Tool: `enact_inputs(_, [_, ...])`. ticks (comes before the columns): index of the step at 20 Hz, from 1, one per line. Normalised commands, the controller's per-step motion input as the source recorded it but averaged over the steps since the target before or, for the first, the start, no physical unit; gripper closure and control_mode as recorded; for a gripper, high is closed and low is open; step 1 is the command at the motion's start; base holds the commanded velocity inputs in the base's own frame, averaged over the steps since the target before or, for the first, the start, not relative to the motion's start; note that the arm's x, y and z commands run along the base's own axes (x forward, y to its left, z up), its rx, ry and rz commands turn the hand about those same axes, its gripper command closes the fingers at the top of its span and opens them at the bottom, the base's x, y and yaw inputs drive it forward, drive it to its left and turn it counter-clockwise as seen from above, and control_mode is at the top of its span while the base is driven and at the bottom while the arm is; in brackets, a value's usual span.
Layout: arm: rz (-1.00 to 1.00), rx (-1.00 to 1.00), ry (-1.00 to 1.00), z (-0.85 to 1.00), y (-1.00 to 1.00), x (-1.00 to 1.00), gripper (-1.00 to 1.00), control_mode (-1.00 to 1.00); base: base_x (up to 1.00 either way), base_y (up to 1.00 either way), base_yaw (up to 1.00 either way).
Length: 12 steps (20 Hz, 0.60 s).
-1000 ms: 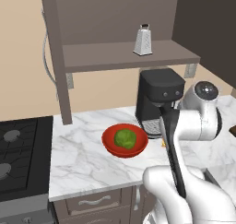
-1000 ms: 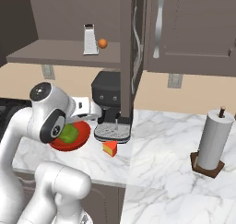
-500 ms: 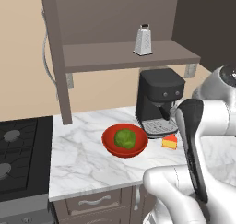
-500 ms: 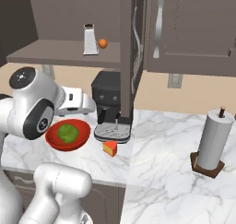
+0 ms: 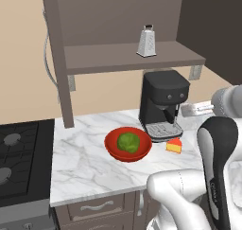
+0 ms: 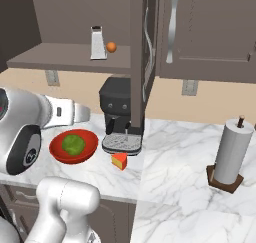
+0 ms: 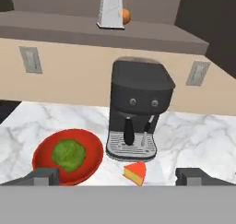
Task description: Pick the cheese from the fridge and the cheese grater from the cabinet and place them next to the salad bowl.
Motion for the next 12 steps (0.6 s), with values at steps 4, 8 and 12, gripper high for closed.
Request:
enact_inputs(4, [0.0,0.0,-0.32,0.51,0.23,-0.06,-1.0,-1.0,0.0,0.0,0.0])
enact_inputs(8, [0.0,0.0,-0.3,0.68,0.17,-0.02,-1.0,-1.0,0.0,0.0,0.0])
enact_inputs(12, [0.0,-0.07,-0.33,0.45,0.08,0.0,-1.0,-1.0,0.0,0.0,0.0])
